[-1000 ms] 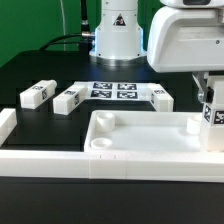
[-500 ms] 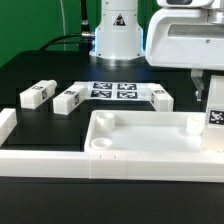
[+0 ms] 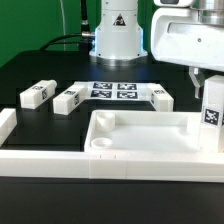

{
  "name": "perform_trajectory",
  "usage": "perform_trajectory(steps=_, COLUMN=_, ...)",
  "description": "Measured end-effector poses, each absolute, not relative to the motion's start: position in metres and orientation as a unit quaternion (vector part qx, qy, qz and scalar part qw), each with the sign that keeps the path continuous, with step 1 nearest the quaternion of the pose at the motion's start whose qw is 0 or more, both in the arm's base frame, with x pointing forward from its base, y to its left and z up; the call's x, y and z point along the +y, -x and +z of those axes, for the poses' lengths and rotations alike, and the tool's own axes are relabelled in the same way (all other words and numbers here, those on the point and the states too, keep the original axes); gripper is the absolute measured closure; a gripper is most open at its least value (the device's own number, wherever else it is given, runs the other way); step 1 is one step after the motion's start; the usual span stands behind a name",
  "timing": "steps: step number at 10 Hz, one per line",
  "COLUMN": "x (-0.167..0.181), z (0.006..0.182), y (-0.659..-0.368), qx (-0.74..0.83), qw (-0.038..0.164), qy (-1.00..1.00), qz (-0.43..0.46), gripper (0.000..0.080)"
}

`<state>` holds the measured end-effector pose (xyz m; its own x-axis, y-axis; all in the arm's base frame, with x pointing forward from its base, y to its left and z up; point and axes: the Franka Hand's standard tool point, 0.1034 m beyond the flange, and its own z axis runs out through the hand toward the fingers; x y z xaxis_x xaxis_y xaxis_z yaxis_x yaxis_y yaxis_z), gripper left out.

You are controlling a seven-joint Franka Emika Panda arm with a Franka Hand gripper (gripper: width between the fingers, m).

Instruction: Assemble desk

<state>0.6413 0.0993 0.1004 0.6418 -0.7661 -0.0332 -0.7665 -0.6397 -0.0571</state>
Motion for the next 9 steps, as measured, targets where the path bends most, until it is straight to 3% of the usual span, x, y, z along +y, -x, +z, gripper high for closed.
perform_trajectory(steps=7, x=0.0992, z=0.1004, y=-0.6414, qx=0.533, qw=0.034, qy=0.846, qz=0.008, gripper=0.0511)
perform_trajectory(steps=9, x=0.0984, z=0.1003, y=-0.6413, qx=0.500, qw=0.033, qy=0.865, qz=0.008, gripper=0.0269)
